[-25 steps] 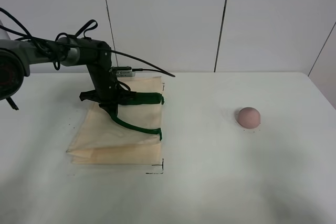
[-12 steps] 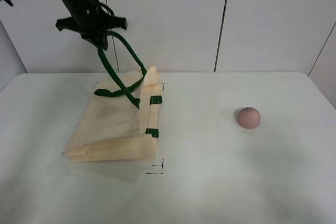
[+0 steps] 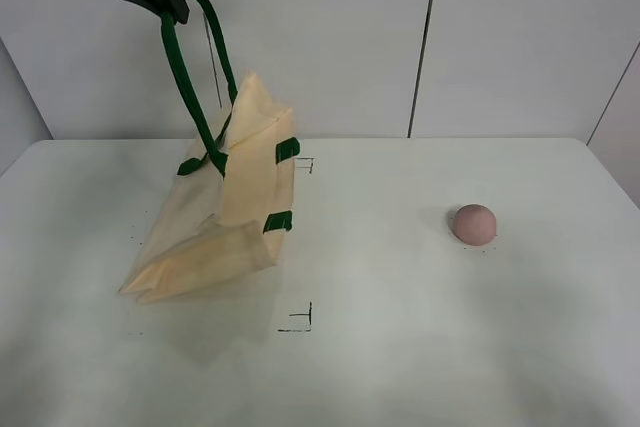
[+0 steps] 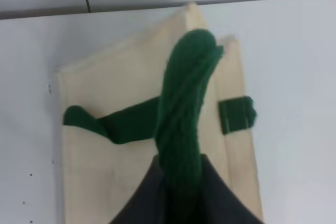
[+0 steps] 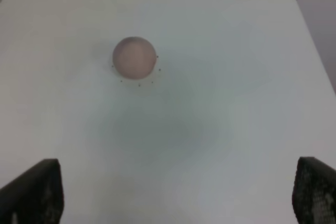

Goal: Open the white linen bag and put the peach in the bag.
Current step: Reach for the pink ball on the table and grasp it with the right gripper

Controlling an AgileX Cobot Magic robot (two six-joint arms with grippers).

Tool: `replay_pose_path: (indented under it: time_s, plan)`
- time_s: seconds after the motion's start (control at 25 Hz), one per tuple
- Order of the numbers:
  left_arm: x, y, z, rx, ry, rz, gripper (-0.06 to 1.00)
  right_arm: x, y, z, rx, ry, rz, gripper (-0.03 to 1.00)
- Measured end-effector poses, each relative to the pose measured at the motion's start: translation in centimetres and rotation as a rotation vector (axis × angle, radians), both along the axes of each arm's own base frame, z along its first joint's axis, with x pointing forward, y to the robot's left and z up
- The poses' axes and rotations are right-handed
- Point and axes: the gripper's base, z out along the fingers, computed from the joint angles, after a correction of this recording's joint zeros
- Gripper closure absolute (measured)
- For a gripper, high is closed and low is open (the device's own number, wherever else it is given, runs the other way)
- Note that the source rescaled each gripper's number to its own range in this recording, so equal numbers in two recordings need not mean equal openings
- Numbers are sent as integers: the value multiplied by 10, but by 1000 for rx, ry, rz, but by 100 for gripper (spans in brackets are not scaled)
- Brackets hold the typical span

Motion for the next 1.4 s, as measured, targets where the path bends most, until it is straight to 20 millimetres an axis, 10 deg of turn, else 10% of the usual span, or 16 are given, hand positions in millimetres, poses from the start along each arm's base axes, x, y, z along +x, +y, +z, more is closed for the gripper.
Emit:
replay_pose_path:
  time_s: [0.24, 0.76, 1.0, 1.4]
  plan:
    - [-7, 2, 10, -9, -22, -2, 94, 73, 1, 13, 20, 247, 19, 0]
    - [-8, 2, 11, -10, -24, -3, 94, 325, 18, -32, -1, 674, 131, 0]
    - [-8, 2, 11, -11, -24, -4, 94, 376, 43, -82, -8, 755, 168, 0]
    - [-8, 2, 11, -11, -24, -4, 94, 397, 35, -158, -14, 828, 119, 0]
